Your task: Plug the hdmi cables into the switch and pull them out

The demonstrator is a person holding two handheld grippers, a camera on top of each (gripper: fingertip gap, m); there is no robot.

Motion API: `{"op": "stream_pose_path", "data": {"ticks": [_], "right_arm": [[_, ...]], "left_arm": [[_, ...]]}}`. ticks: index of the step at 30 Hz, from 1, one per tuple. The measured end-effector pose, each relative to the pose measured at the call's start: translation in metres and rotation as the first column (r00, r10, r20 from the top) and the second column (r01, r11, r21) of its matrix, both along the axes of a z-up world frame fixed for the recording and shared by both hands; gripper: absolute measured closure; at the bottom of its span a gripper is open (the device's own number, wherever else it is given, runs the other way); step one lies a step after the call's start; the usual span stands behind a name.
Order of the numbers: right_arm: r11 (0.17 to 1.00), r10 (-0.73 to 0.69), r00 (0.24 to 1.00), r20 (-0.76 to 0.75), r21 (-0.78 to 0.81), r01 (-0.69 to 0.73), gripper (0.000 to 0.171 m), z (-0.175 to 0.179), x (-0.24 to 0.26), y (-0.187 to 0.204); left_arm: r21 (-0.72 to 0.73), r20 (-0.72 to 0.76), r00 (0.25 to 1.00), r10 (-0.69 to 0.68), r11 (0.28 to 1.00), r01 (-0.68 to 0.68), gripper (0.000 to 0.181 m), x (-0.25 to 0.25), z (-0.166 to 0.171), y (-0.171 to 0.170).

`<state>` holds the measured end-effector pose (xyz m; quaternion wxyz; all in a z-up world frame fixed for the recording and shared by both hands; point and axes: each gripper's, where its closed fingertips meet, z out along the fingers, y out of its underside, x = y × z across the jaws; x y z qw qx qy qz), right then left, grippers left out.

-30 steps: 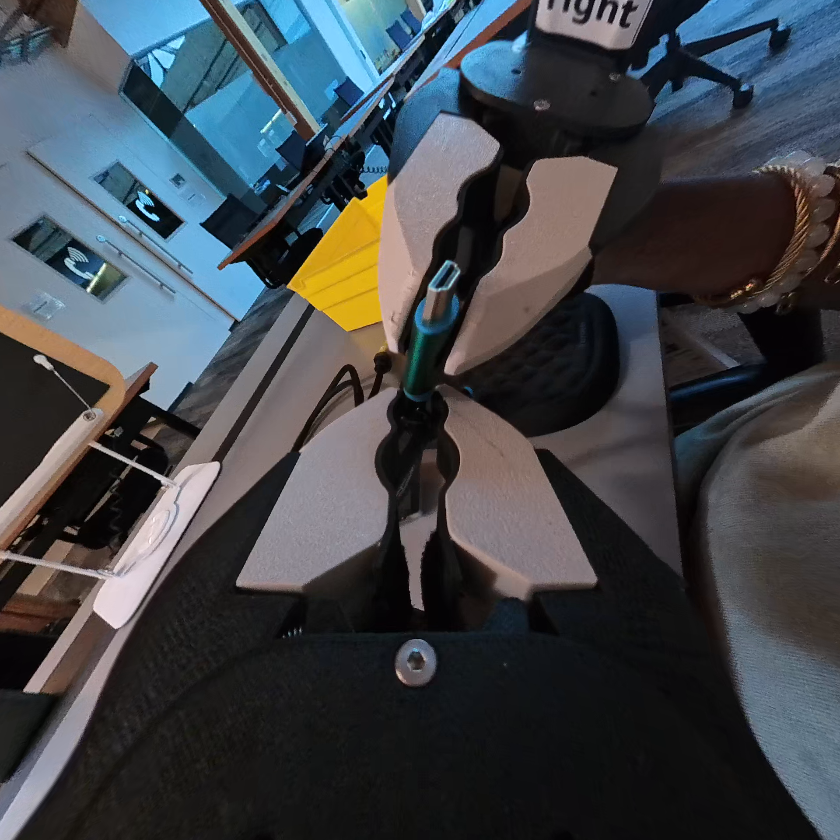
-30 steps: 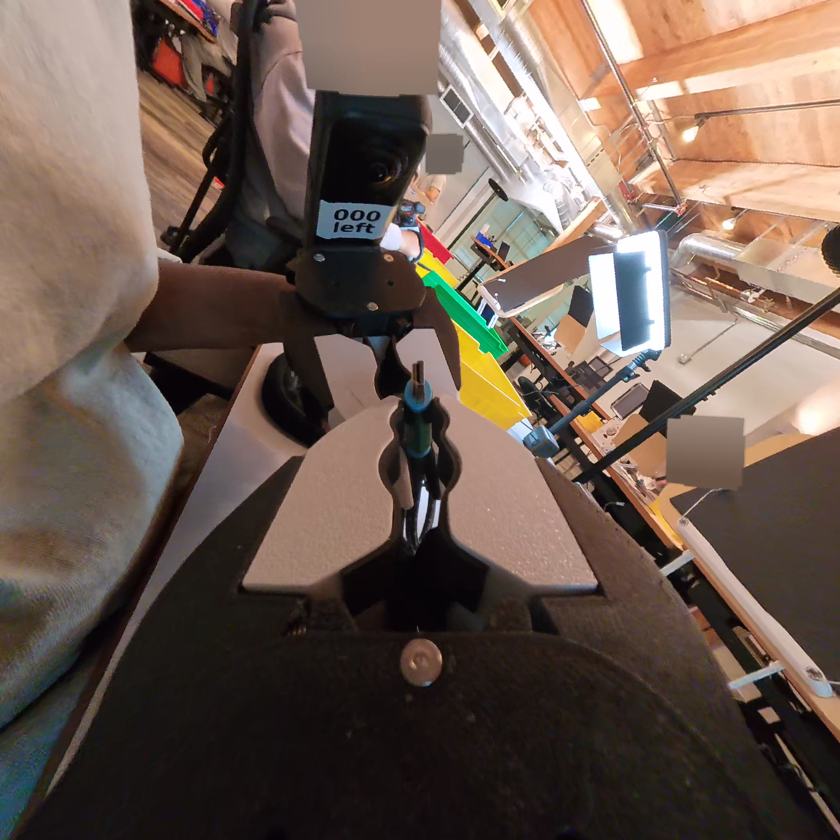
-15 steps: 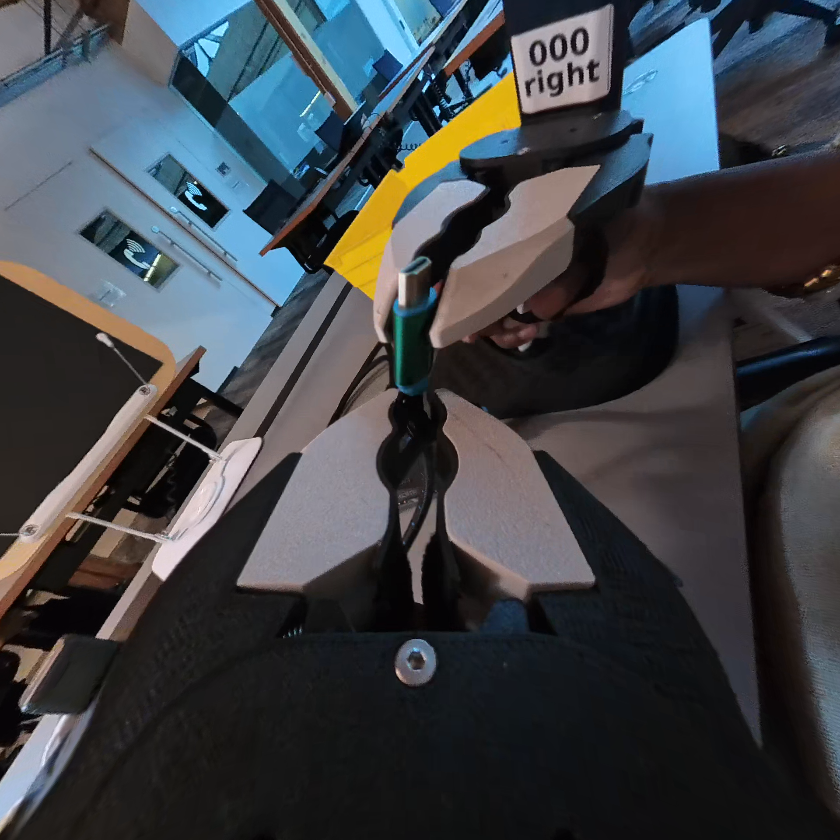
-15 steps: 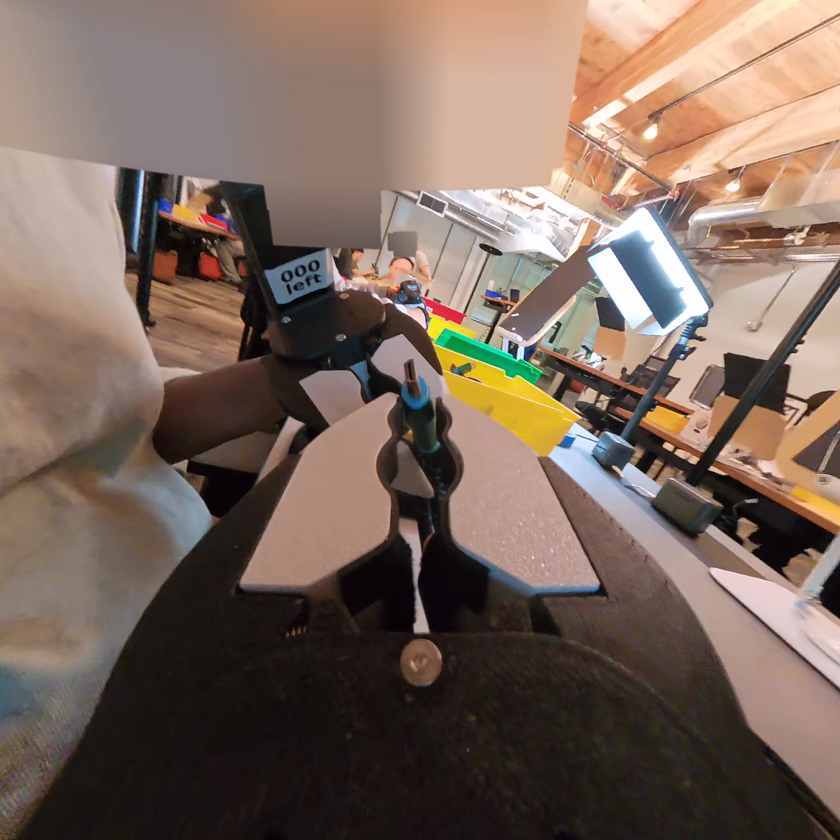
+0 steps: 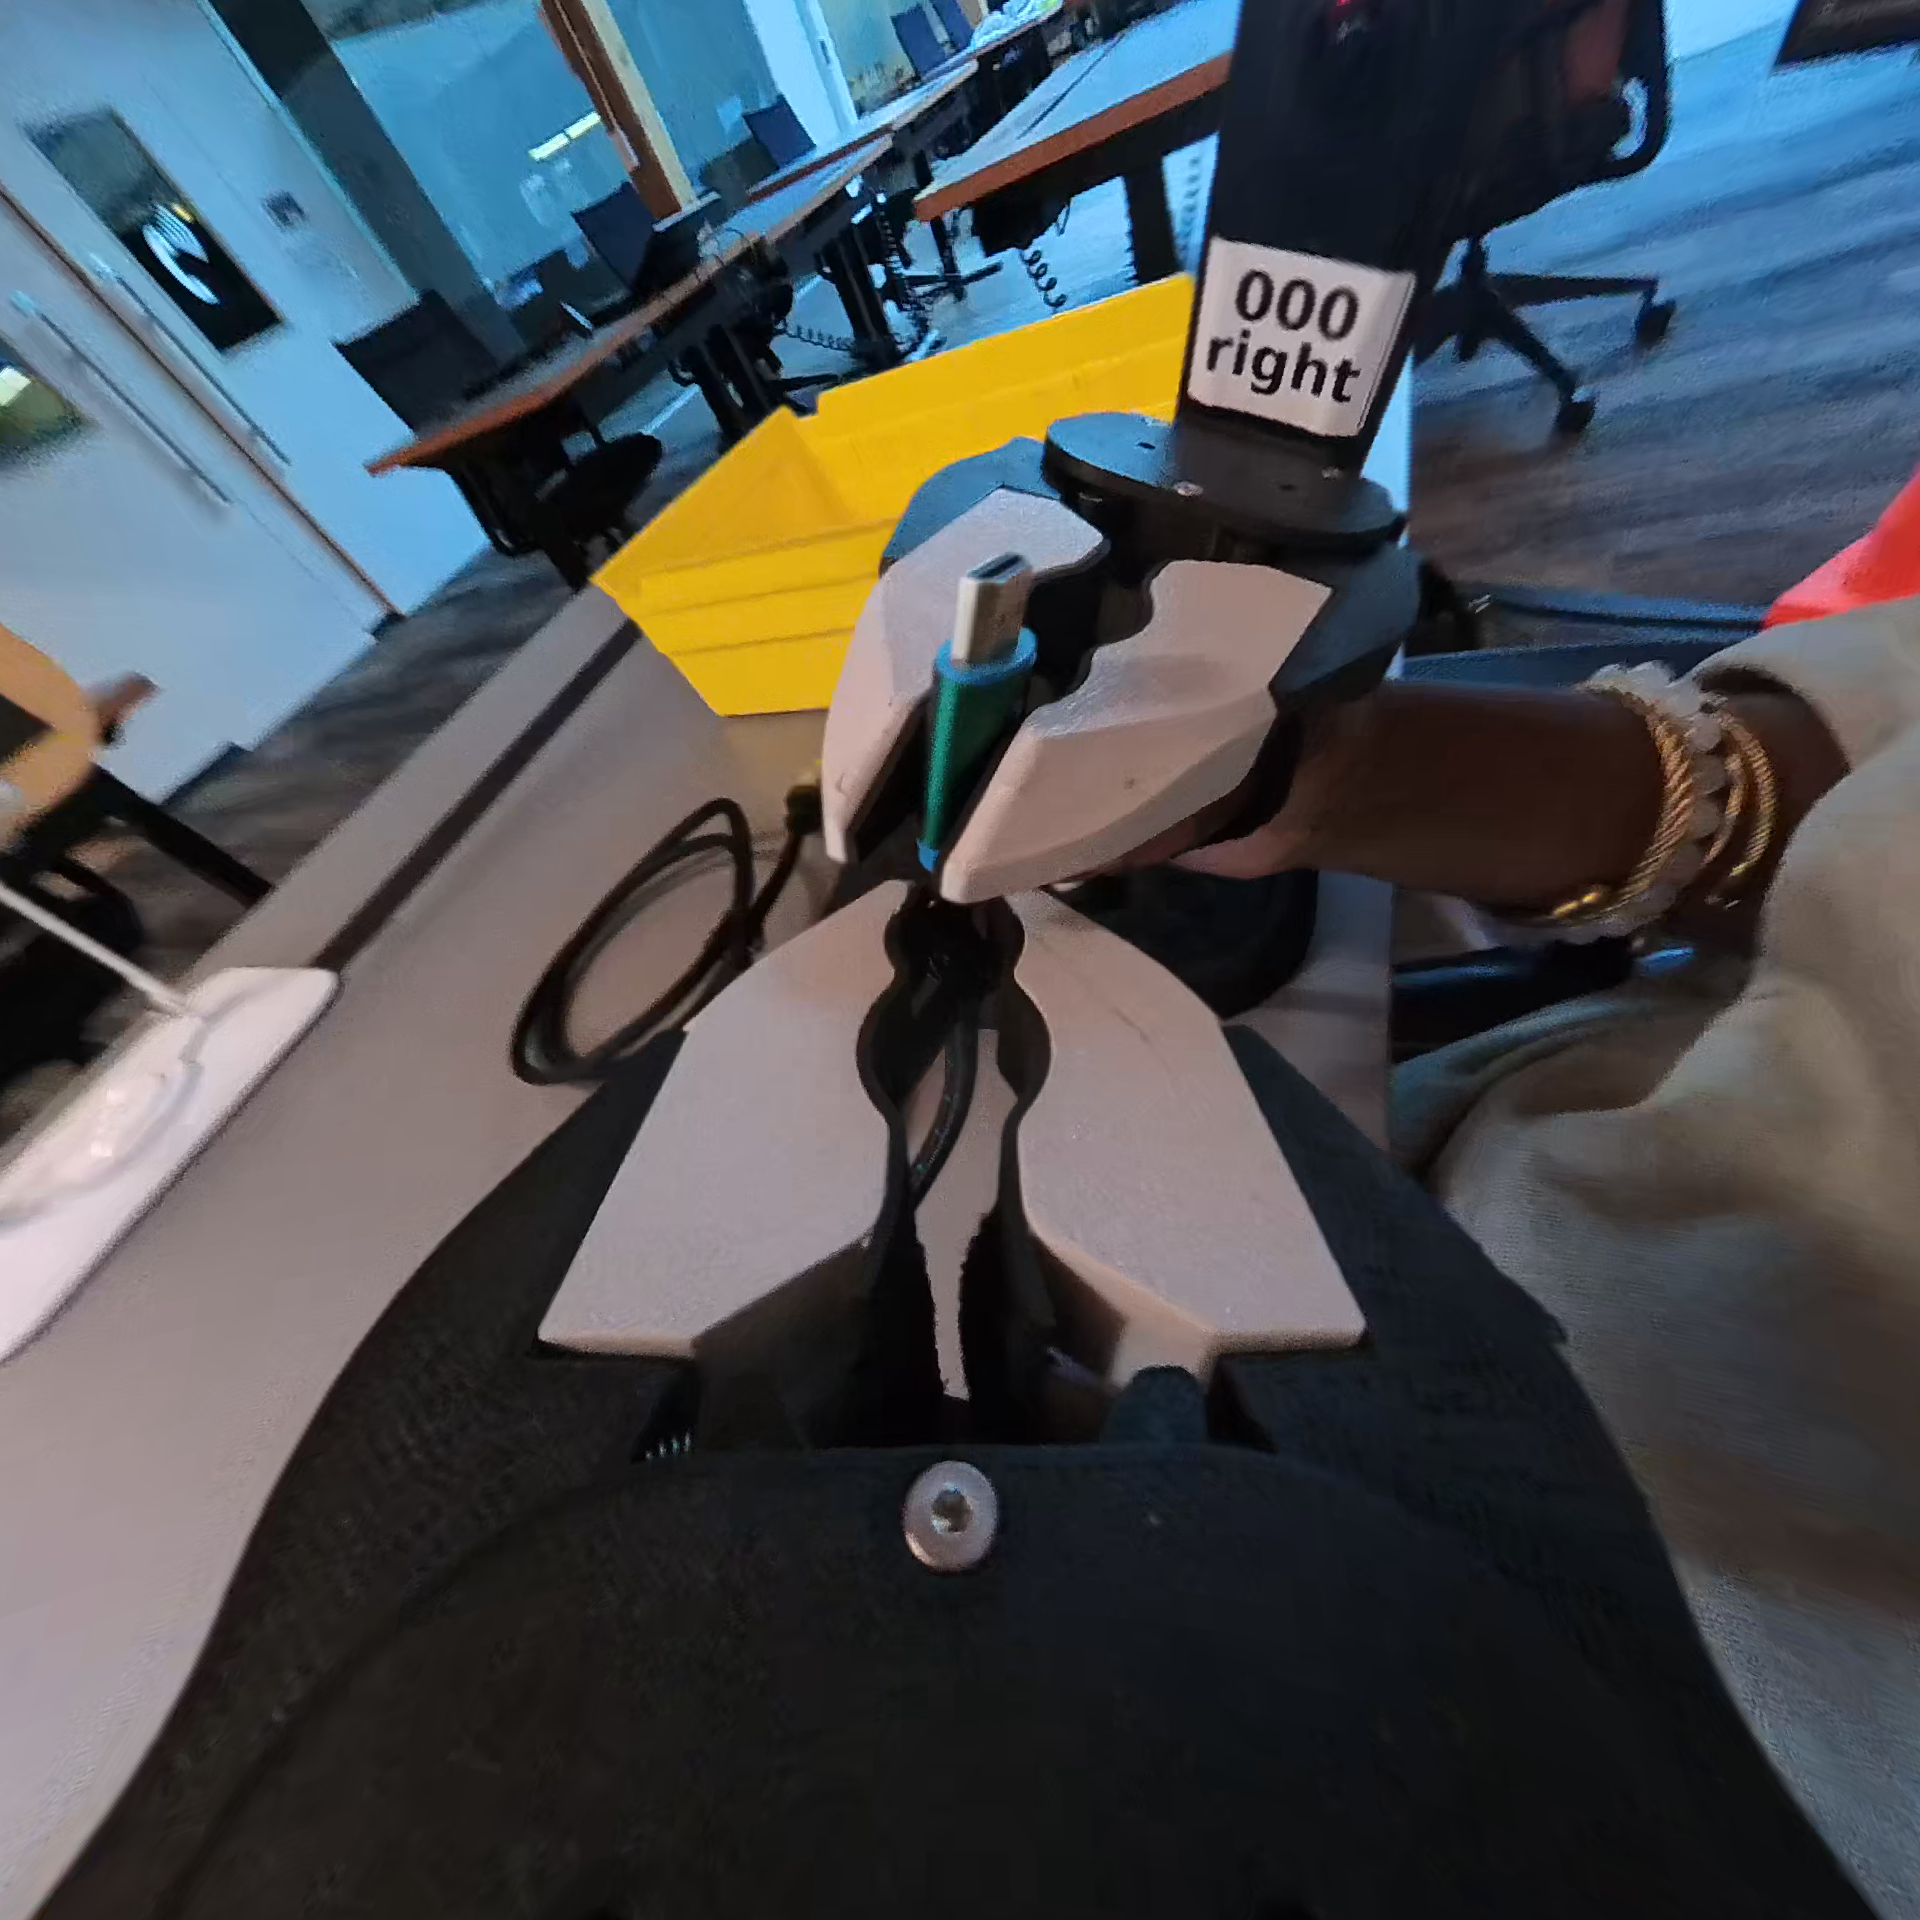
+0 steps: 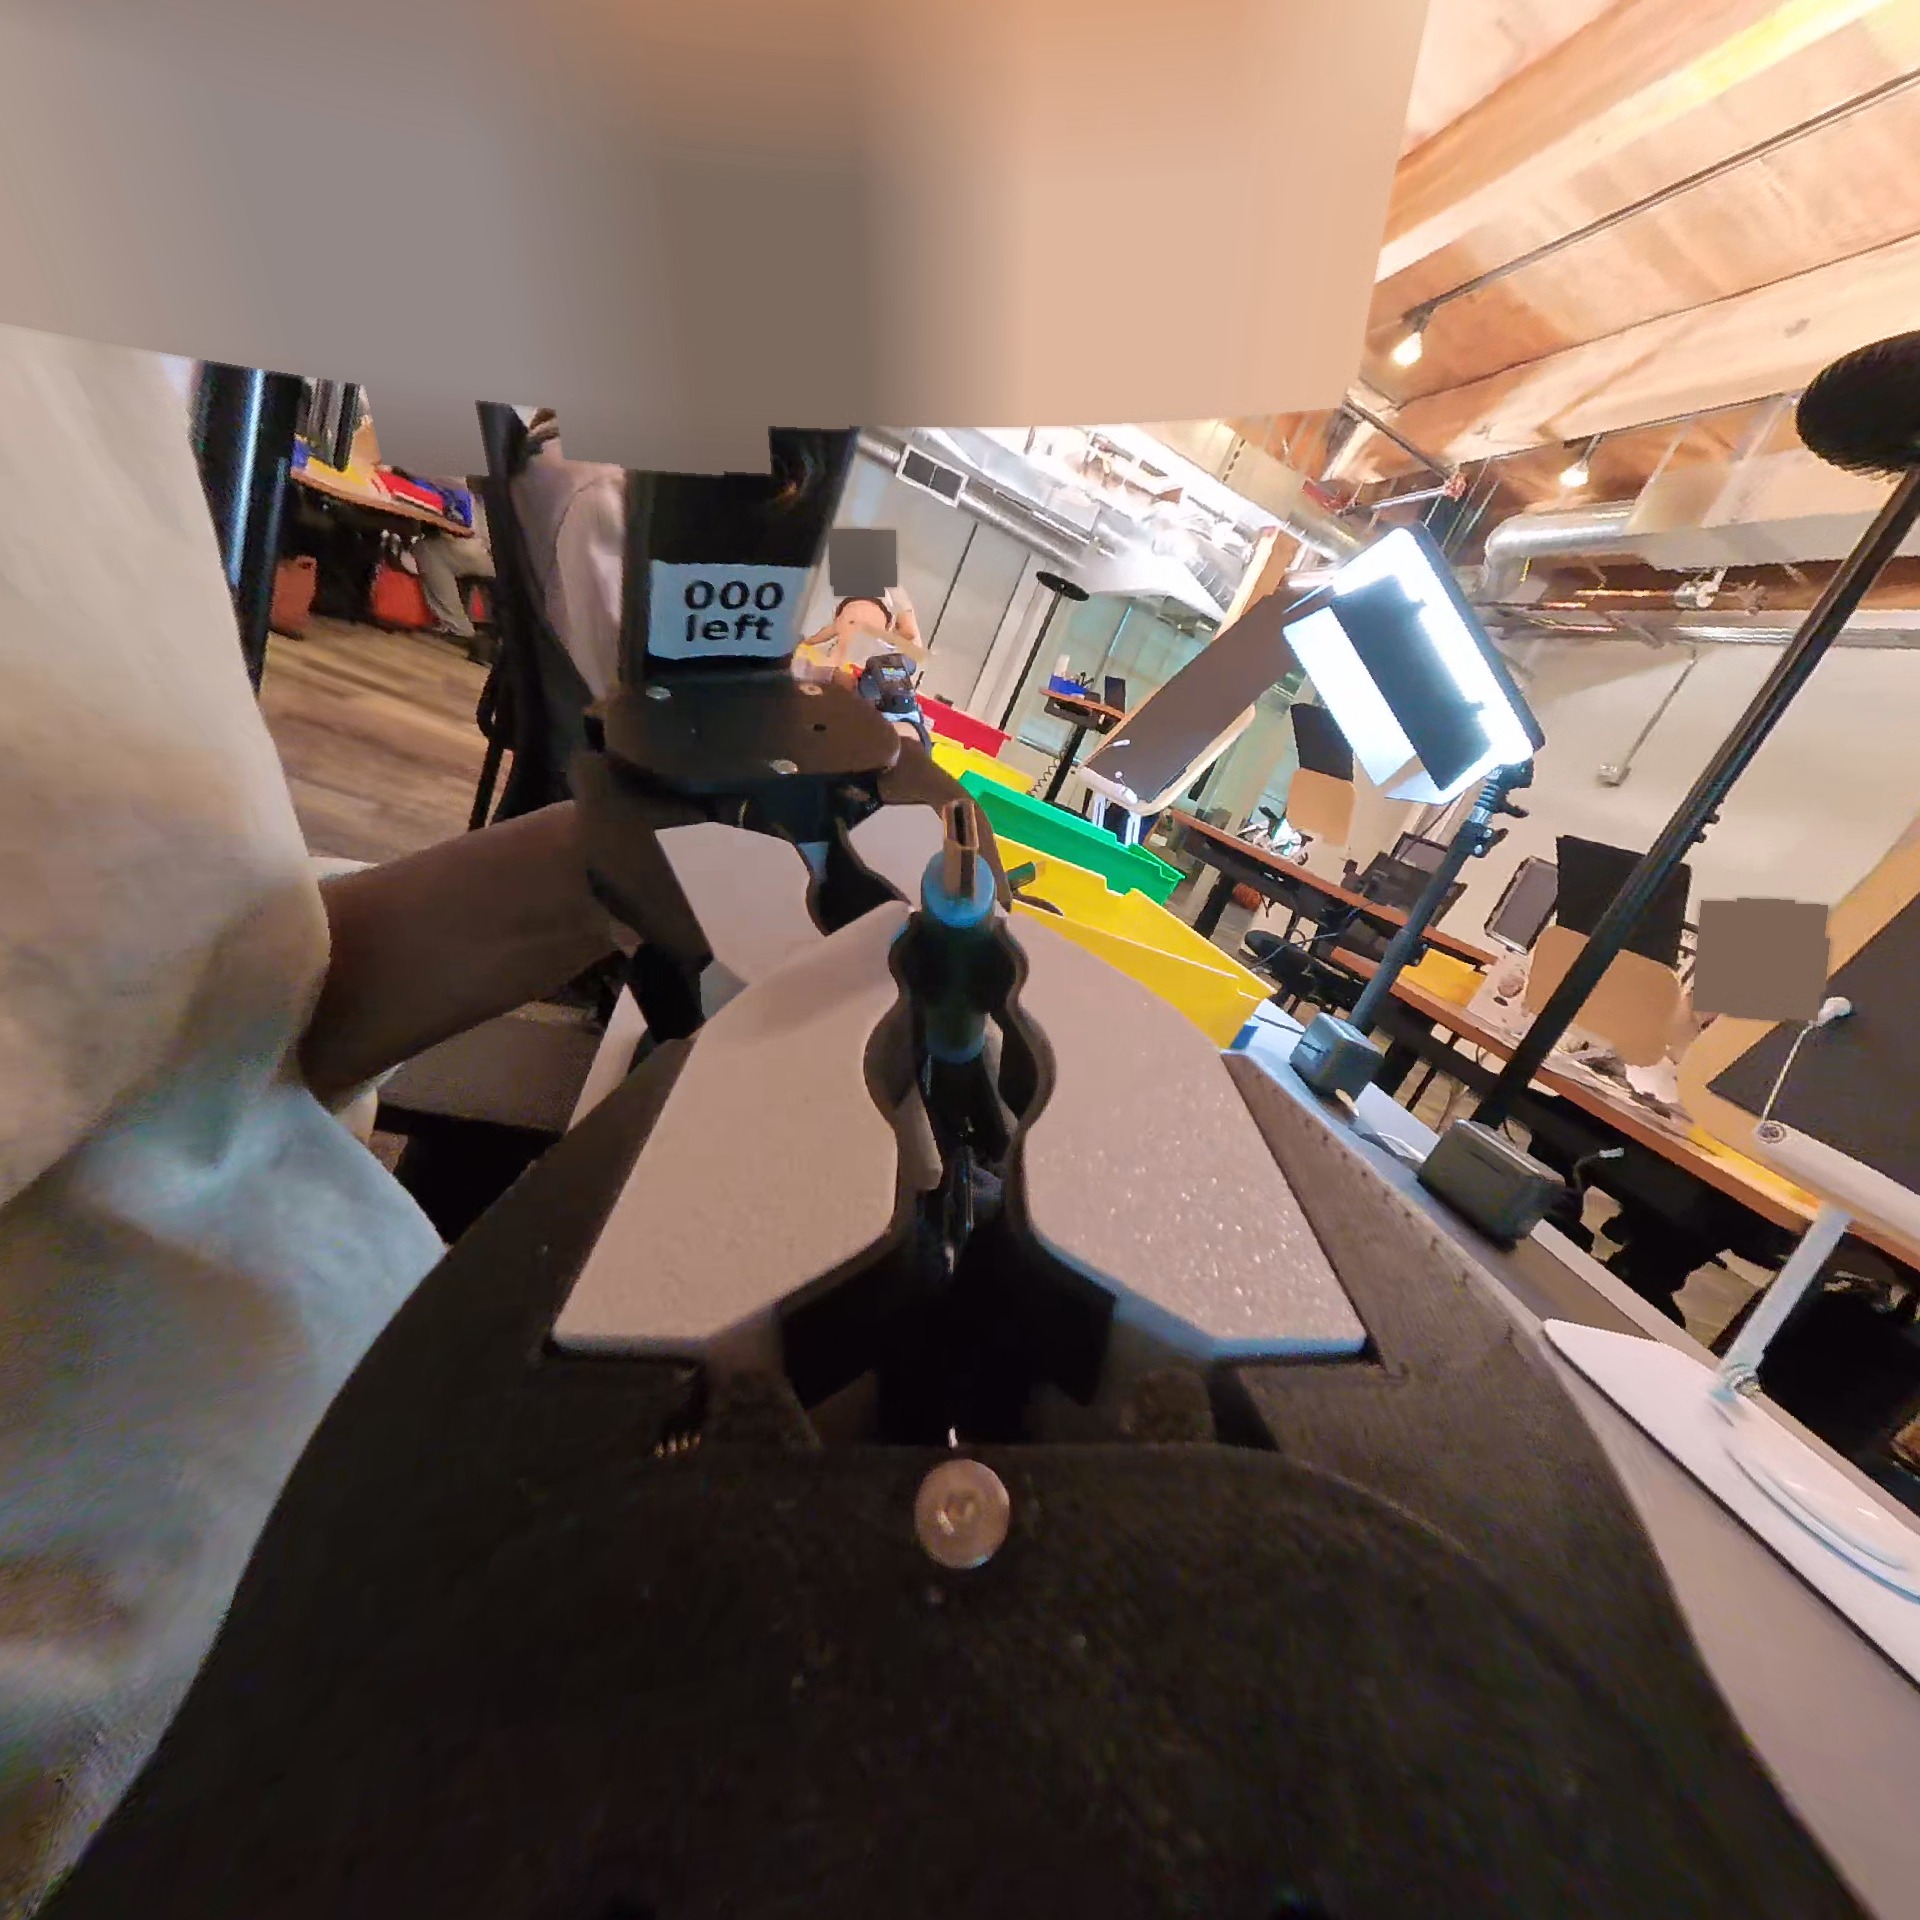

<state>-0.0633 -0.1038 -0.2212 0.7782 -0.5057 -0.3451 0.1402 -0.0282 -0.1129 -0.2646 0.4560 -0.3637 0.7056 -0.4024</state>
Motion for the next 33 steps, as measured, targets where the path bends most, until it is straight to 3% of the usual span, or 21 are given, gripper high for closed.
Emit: {"op": "stream_pose_path", "data": {"ticks": [1, 8, 10, 13, 15, 16, 19, 21, 24, 29, 33], "right_arm": [[1.000, 0.002, 1.000, -0.010, 0.000, -0.002, 0.161, 0.001, -0.001, 0.000], [0.998, 0.040, 0.985, -0.165, -0.031, -0.046, 0.161, 0.005, 0.002, 0.007], [0.995, 0.046, 0.962, -0.269, -0.074, -0.068, 0.161, 0.004, 0.008, 0.015], [0.993, 0.015, 0.868, -0.496, -0.095, -0.071, 0.159, 0.011, 0.037, 0.023], [0.998, -0.044, 0.795, -0.605, -0.058, 0.011, 0.160, 0.021, 0.072, 0.015], [0.998, -0.066, 0.781, -0.621, -0.043, 0.050, 0.160, 0.024, 0.085, 0.009], [0.990, -0.110, 0.774, -0.623, -0.001, 0.139, 0.158, 0.035, 0.100, -0.003], [0.989, -0.079, 0.763, -0.641, 0.045, 0.140, 0.159, 0.043, 0.099, -0.009], [0.988, -0.060, 0.747, -0.662, 0.067, 0.140, 0.160, 0.046, 0.098, -0.012], [0.982, -0.110, 0.749, -0.654, 0.046, 0.185, 0.160, 0.052, 0.109, -0.017], [0.965, -0.174, 0.775, -0.608, 0.053, 0.258, 0.159, 0.059, 0.115, -0.024]], "left_arm": [[-0.049, -0.024, 1.000, -0.015, 0.999, 0.013, 0.169, -0.002, -0.001, 0.000], [-0.087, -0.064, 0.998, -0.003, 0.996, -0.003, 0.169, -0.006, -0.002, 0.008], [-0.034, -0.028, 0.999, 0.029, 0.999, -0.030, 0.168, -0.004, -0.001, 0.014], [0.072, 0.204, 0.974, 0.095, 0.991, -0.111, 0.163, -0.006, 0.021, 0.029], [-0.088, 0.435, 0.879, 0.195, 0.981, -0.174, 0.159, -0.022, 0.061, 0.054], [-0.212, 0.491, 0.848, 0.202, 0.971, -0.109, 0.159, -0.033, 0.075, 0.060], [-0.437, 0.372, 0.918, 0.137, 0.898, 0.043, 0.146, -0.036, 0.069, 0.062], [-0.459, 0.268, 0.963, 0.010, 0.880, 0.118, 0.142, -0.026, 0.050, 0.042], [-0.481, 0.196, 0.974, -0.109, 0.855, 0.193, 0.144, -0.010, 0.038, 0.016], [-0.313, 0.106, 0.994, -0.026, 0.948, 0.058, 0.151, 0.017, 0.072, 0.037], [-0.306, 0.121, 0.992, 0.025, 0.952, 0.013, 0.153, 0.028, 0.091, 0.047]]}}
